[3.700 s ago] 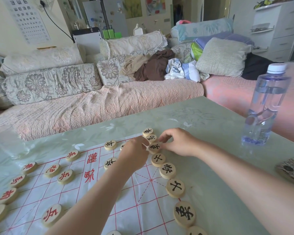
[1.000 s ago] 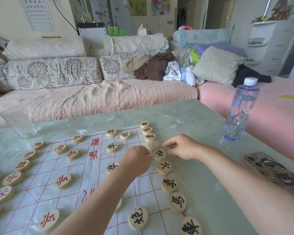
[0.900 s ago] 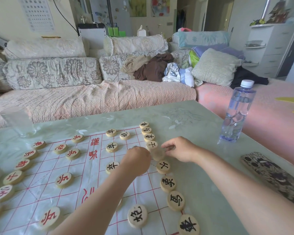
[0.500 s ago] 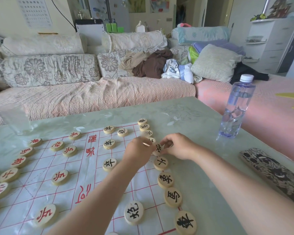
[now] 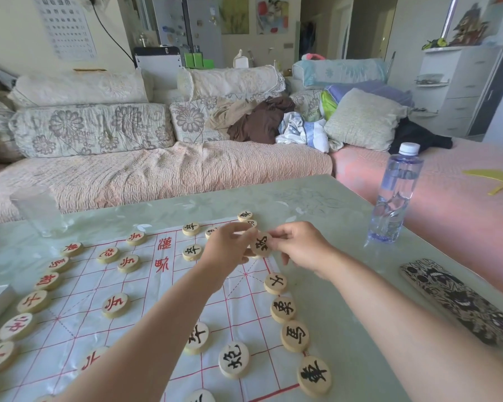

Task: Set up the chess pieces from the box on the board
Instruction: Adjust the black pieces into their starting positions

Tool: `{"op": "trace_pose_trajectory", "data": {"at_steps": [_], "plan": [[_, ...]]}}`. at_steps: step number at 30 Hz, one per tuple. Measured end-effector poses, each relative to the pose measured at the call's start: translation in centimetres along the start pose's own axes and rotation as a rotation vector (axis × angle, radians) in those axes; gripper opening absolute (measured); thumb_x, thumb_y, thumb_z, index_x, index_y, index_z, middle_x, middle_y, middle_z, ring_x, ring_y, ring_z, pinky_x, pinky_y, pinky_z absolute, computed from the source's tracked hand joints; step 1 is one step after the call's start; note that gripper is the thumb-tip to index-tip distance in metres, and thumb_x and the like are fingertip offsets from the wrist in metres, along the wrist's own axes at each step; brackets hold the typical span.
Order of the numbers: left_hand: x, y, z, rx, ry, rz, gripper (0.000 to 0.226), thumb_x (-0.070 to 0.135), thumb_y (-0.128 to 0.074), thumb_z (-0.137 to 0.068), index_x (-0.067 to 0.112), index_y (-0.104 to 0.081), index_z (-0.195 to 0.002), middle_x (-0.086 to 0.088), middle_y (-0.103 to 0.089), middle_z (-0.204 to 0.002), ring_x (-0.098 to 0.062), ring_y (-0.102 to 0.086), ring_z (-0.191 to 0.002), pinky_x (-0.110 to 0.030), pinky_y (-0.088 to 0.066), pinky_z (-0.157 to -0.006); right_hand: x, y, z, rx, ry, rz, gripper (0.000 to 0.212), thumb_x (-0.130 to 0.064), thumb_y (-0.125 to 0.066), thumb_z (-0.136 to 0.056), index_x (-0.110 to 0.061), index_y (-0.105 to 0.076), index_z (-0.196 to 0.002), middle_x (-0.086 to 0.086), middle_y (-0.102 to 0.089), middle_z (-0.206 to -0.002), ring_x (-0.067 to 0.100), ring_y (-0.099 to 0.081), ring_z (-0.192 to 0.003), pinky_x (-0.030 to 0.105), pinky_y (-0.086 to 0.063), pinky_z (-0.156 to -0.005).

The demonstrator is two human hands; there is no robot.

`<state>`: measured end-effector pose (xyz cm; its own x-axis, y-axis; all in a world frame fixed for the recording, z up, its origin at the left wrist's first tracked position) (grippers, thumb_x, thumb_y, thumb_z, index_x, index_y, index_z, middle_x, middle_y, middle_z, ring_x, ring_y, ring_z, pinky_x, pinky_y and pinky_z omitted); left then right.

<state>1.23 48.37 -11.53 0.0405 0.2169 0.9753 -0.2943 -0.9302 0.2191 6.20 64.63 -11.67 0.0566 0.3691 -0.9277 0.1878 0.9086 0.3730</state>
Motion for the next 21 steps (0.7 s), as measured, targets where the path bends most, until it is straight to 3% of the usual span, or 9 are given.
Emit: {"op": "trace_pose_trajectory", "data": {"at_steps": [3, 6, 8, 13, 18, 21], "plan": [[-0.1, 0.3, 0.7, -0.078, 0.032, 0.056, 0.015, 0.013, -0.065, -0.09, 0.013, -0.068, -0.105, -0.007, -0.075, -0.089, -0.02, -0.073, -0.076, -0.03, -0.058, -0.074, -0.3, -0.2, 1.0, 0.045, -0.036, -0.031, 0.014, -0.017, -0.068, -0.092, -0.015, -0.074, -0.105, 0.002, -0.073, -0.087, 0.014, -0.053, -0.051, 0.01, -0.034, -0.038], [-0.1, 0.5, 0.7, -0.04, 0.048, 0.055, 0.015, 0.013, -0.066, -0.089, 0.014, -0.071, -0.102, -0.009, -0.075, -0.088, -0.018, -0.069, -0.07, -0.027, -0.057, -0.07, -0.7, -0.5, 1.7, 0.017, 0.01, -0.038, 0.016, -0.011, -0.07, -0.09, -0.015, -0.069, -0.106, 0.0, -0.072, -0.09, 0.017, -0.057, -0.056, 0.01, -0.035, -0.038], [0.1, 0.4, 0.5, -0.026, 0.065, 0.043, 0.013, 0.016, -0.069, -0.088, 0.016, -0.074, -0.1, -0.01, -0.074, -0.087, -0.017, -0.067, -0.068, -0.028, -0.059, -0.071, -0.9, -0.4, 2.0, 0.003, 0.07, 0.005, 0.029, -0.007, -0.073, -0.086, -0.026, -0.065, -0.107, -0.004, -0.07, -0.097, 0.017, -0.062, -0.06, 0.01, -0.036, -0.04], [0.0, -0.2, -0.2, 0.009, 0.077, 0.058, 0.009, 0.014, -0.071, -0.085, 0.014, -0.074, -0.094, -0.007, -0.074, -0.079, -0.013, -0.067, -0.059, -0.028, -0.06, -0.07, -0.3, 0.3, 1.1, -0.072, 0.093, 0.107, 0.03, -0.026, -0.083, -0.078, -0.042, -0.068, -0.099, -0.013, -0.069, -0.102, 0.009, -0.062, -0.06, 0.023, -0.041, -0.044], [-0.6, -0.5, -0.9, 0.005, 0.106, 0.039, 0.012, 0.016, -0.076, -0.081, 0.009, -0.072, -0.091, -0.01, -0.075, -0.08, -0.017, -0.07, -0.063, -0.03, -0.061, -0.071, 0.6, 0.6, -0.1, -0.108, 0.133, 0.223, 0.035, -0.029, -0.086, -0.075, -0.034, -0.072, -0.106, -0.016, -0.067, -0.093, -0.007, -0.055, -0.053, 0.012, -0.041, -0.052], [-1.2, -0.5, -1.2, 0.042, 0.107, 0.103, 0.011, 0.015, -0.075, -0.082, 0.007, -0.072, -0.09, -0.011, -0.075, -0.084, -0.021, -0.073, -0.071, -0.028, -0.06, -0.071, 1.1, 0.2, -1.2, -0.115, 0.088, 0.081, 0.024, -0.017, -0.077, -0.085, -0.028, -0.072, -0.105, -0.01, -0.07, -0.084, 0.004, -0.062, -0.059, 0.023, -0.045, -0.046]]}}
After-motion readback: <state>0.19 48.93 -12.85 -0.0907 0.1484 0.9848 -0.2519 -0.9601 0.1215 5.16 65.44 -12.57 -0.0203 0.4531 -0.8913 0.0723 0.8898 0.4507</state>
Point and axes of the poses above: each hand's wrist, its own z-axis away from the middle knuckle, its own y-axis out of the back of the hand, x = y × z, the point moved 1 cm from there along -z, towards the middle knuckle
